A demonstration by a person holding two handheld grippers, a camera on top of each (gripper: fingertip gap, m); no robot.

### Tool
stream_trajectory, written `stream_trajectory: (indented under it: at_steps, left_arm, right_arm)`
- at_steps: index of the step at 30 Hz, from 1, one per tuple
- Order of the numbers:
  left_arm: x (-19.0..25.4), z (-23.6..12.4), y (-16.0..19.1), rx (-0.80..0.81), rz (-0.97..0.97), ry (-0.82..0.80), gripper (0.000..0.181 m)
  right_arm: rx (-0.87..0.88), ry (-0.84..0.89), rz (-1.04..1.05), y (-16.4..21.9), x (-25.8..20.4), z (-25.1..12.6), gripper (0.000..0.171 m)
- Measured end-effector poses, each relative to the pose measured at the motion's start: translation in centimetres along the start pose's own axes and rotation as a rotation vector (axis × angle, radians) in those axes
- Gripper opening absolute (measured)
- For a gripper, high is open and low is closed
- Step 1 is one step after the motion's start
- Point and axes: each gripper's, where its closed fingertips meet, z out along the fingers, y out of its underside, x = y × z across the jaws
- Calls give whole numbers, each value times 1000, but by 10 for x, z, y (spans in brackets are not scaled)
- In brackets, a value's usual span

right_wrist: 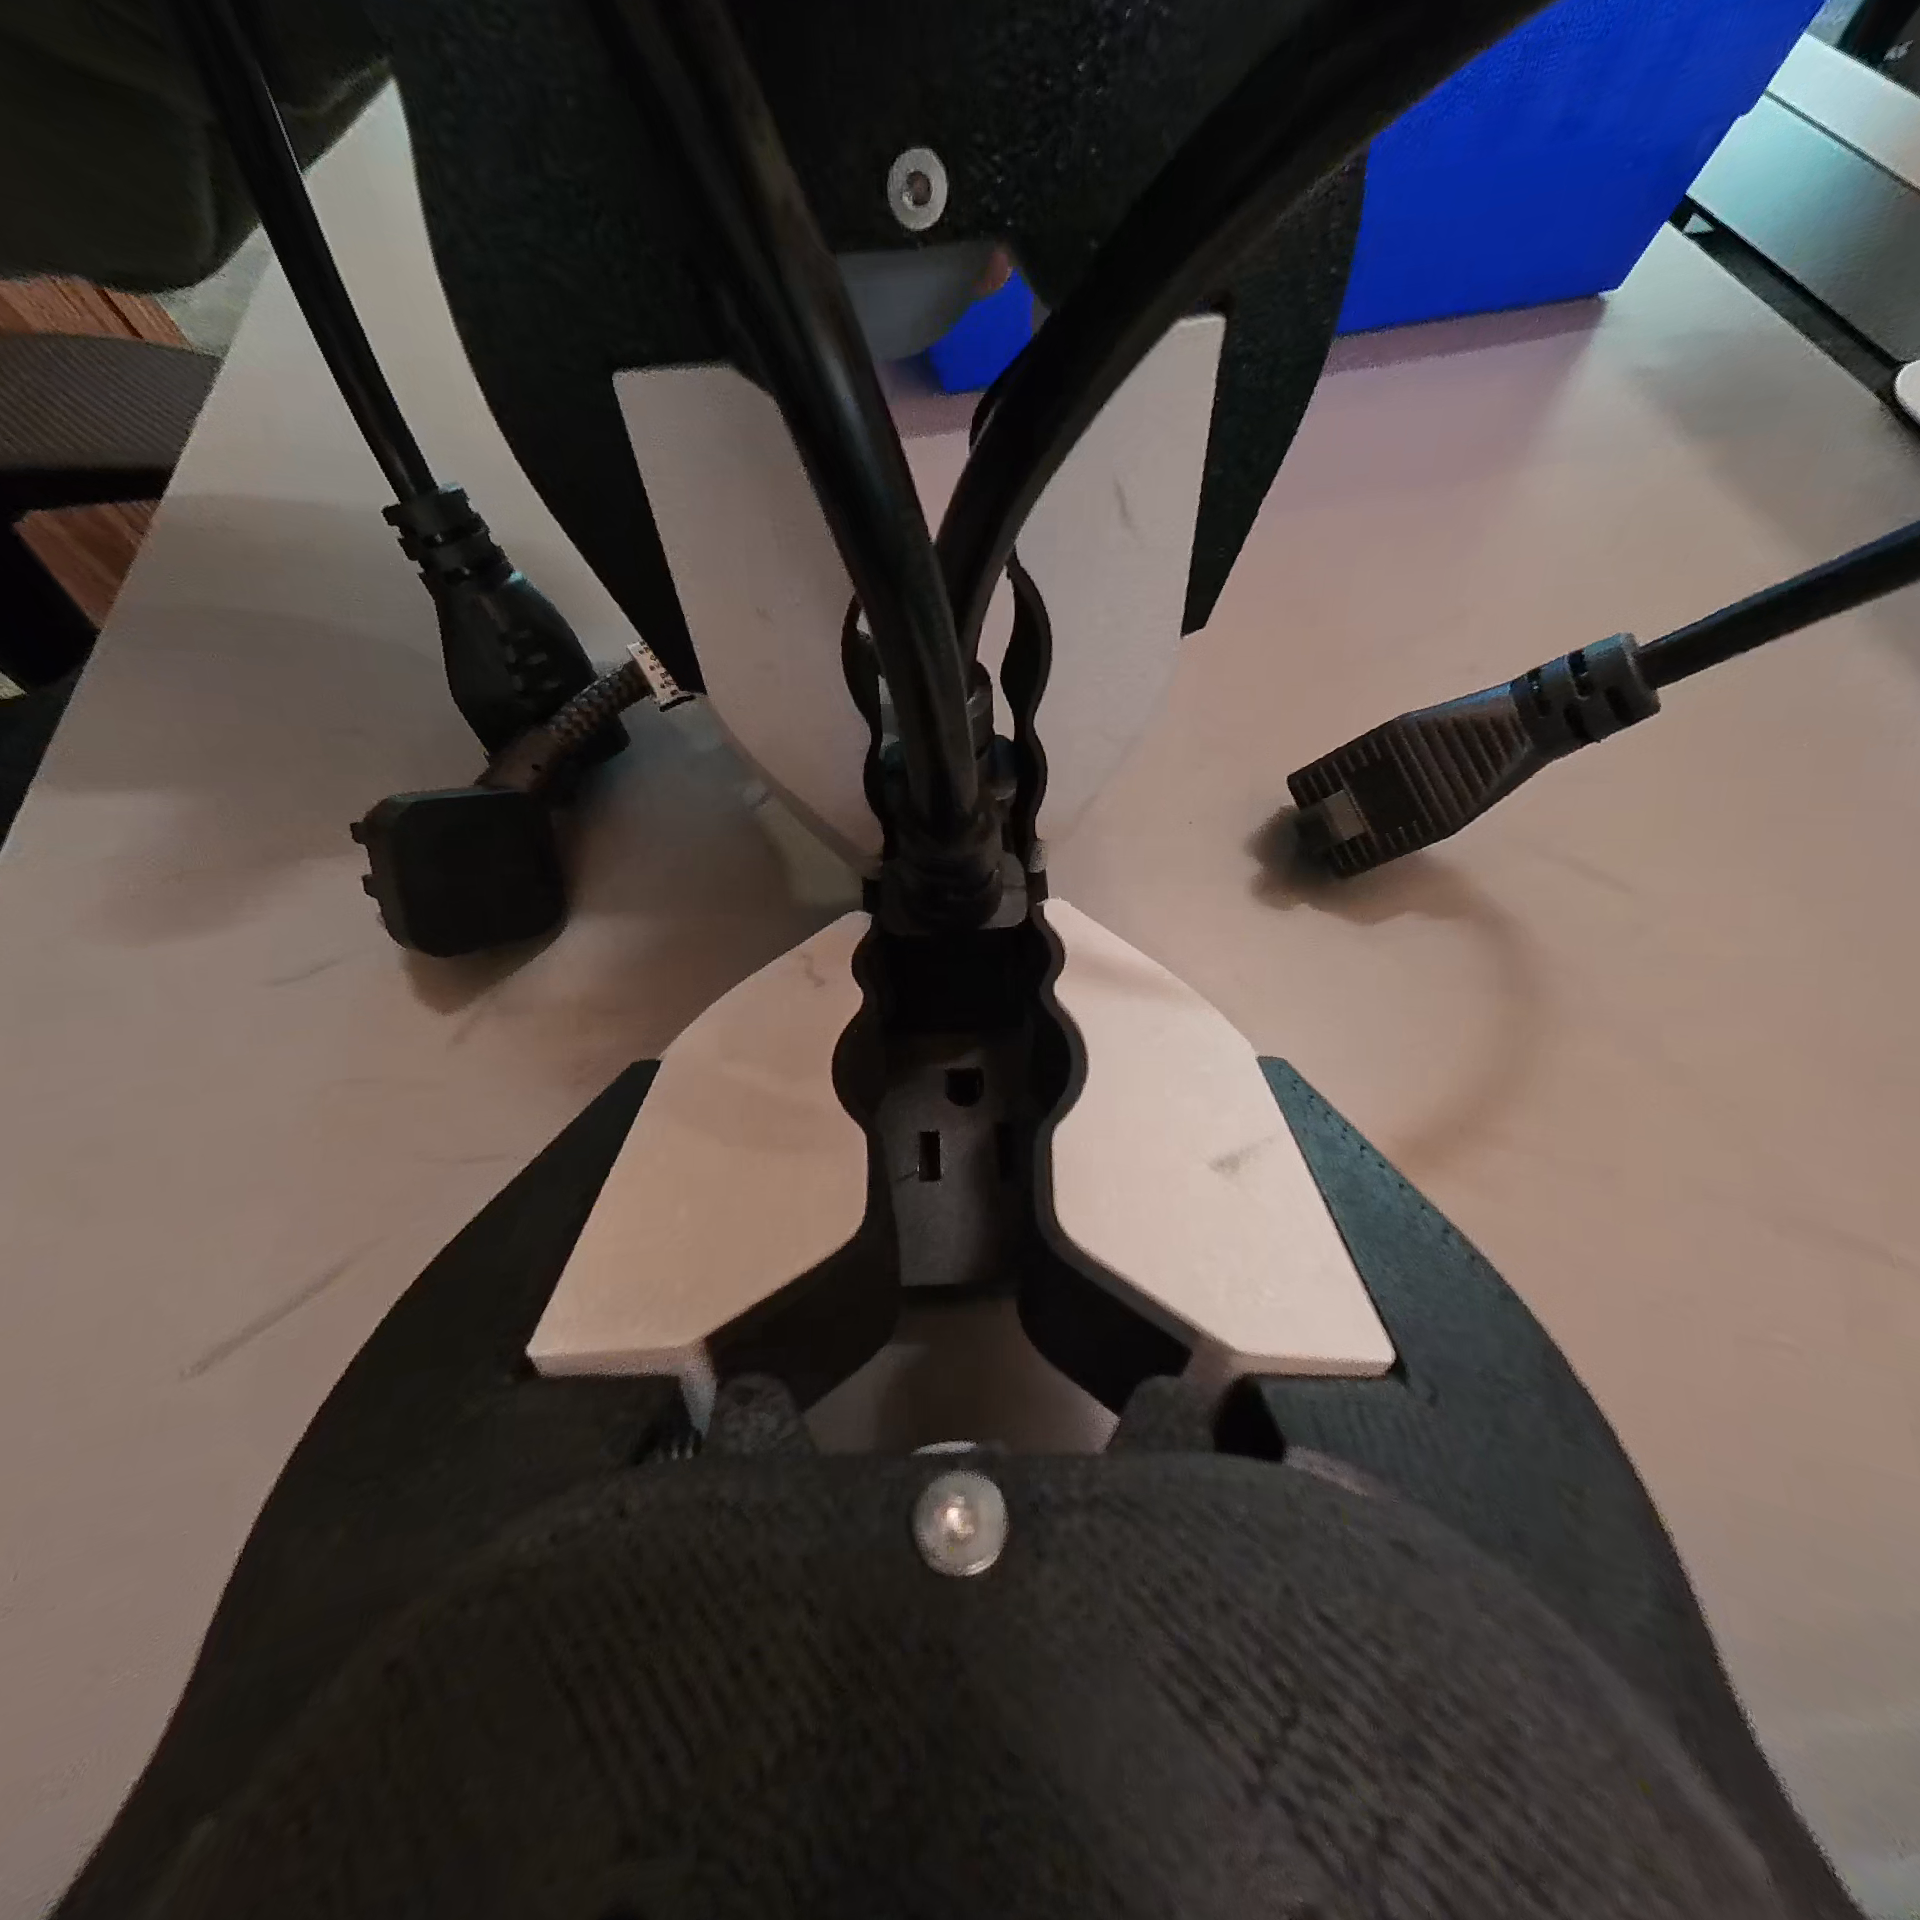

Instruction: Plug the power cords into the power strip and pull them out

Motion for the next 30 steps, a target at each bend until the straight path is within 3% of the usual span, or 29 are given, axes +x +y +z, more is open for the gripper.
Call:
stream_trajectory:
  at_steps: [1, 18, 22, 26, 30]
  left_arm:
    - [0, 0, 0, -6, 2, -3, 23]
    - [-2, 1, -2, -12, -63, -22, 23]
    - [-3, 2, -3, 13, -71, -9, 23]
    - [-7, 2, -6, 13, -105, -48, 25]
    - [-13, 3, -8, 10, -146, -48, 25]
  right_arm:
    - [-2, -4, 3, 0, 0, 0, 23]
    - [5, -32, 39, 1, 5, -2, 22]
    - [-82, 37, -115, 2, 2, -3, 24]
    - [3, 11, 86, 0, 15, -7, 23]
    - [23, 44, 133, 0, 21, -10, 22]
